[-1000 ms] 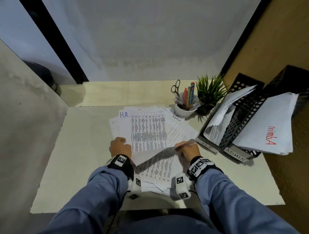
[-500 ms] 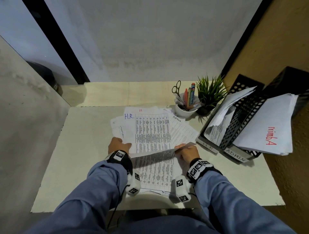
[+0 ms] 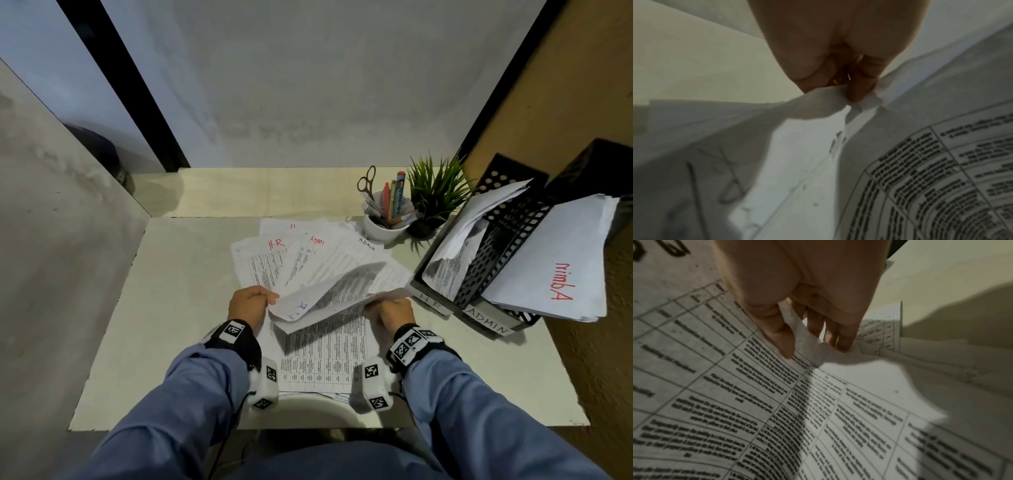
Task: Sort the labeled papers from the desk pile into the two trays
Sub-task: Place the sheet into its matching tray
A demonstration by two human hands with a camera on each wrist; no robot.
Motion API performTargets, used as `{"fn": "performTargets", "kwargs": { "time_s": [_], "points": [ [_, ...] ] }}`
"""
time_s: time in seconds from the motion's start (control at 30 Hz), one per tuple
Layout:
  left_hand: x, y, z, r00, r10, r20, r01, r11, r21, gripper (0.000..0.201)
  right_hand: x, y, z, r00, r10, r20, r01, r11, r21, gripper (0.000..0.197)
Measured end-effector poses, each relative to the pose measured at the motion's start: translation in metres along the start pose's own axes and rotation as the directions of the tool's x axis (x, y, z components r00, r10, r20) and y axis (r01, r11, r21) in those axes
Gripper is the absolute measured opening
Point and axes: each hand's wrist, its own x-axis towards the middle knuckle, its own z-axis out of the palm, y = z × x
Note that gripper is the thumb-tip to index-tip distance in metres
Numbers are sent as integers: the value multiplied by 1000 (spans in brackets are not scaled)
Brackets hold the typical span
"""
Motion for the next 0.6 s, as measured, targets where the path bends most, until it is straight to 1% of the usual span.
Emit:
{"fn": "performTargets", "kwargs": {
  "time_s": [0.07,0.17,0.2,0.23,0.27,0.3,0.33,0.37,0.4,0.43,0.47,0.5,0.53,0.57,0.6],
  "points": [
    [-1,0,2,999,-31,25,33,997,-70,40,-2,-5,-1,1000,12,6,-12,1000,9,33],
    [-9,4,6,997,-43,62,50,991,-122,39,-3,-11,-3,1000,-2,-16,1,1000,-22,37],
    [-13,8,8,997,-30,66,39,991,-130,34,-2,-11,-2,1000,3,-31,-3,1000,-3,36],
    [-17,10,11,996,-26,85,39,986,-162,24,-2,-11,0,999,8,-45,-9,1000,-18,33],
    [-20,13,14,994,-14,107,34,980,-194,16,-2,-12,1,997,33,-74,-34,999,-11,36],
    [-20,15,16,994,-24,107,45,979,-197,25,-3,-13,1,994,47,-102,-47,999,2,42],
    [-17,16,18,997,-33,73,44,989,-145,28,-6,-17,0,993,66,-102,-61,997,51,48],
    [-16,18,18,1000,-7,-5,7,999,-32,28,-4,-18,-2,992,70,-100,-61,994,91,52],
    [-15,20,19,992,49,-117,-34,992,122,26,-5,-19,-3,993,79,-89,-69,992,110,54],
    [-13,20,17,971,99,-216,-47,971,234,22,-4,-20,-6,994,77,-79,-70,994,88,55],
    [-8,17,12,950,109,-291,-20,956,291,32,-4,-20,-7,993,79,-83,-76,996,41,54],
    [-5,16,7,939,46,-342,59,955,290,49,-4,-18,-10,994,75,-83,-77,997,-21,50],
    [-1,14,1,931,-48,-362,143,960,241,64,-4,-17,-10,993,70,-94,-76,995,-61,44],
    [1,13,-4,926,-129,-356,210,957,199,74,-5,-14,-12,993,65,-98,-74,993,-90,39],
    [3,13,-10,926,-171,-337,244,951,188,76,-6,-11,-13,992,70,-106,-81,992,-100,37]
  ]
}}
